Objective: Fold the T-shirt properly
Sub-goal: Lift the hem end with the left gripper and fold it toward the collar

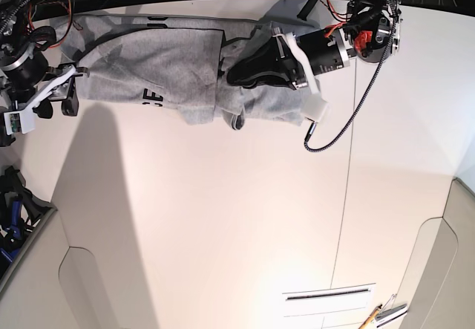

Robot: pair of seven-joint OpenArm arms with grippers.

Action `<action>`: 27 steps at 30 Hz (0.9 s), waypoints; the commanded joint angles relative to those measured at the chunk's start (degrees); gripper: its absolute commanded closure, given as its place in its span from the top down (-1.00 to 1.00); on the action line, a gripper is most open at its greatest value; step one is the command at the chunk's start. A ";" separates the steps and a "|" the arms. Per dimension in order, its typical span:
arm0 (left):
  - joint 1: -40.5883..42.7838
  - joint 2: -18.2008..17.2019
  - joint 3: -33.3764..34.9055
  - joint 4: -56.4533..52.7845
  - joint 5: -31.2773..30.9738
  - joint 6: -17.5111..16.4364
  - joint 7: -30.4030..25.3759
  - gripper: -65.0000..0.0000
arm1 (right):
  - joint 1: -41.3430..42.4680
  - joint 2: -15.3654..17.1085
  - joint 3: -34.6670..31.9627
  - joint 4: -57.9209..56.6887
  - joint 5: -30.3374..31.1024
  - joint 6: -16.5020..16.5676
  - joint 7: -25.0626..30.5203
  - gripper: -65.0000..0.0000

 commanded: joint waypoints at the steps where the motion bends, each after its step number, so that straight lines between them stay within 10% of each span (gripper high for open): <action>1: -0.48 0.26 0.00 0.96 -1.25 -0.54 -1.29 -1.00 | 0.28 0.48 0.24 0.98 0.74 -0.24 1.55 -0.07; 27: -0.90 1.99 5.51 0.92 1.38 -0.54 -1.73 -1.00 | 0.28 0.48 0.24 0.98 2.21 -0.22 1.55 -0.07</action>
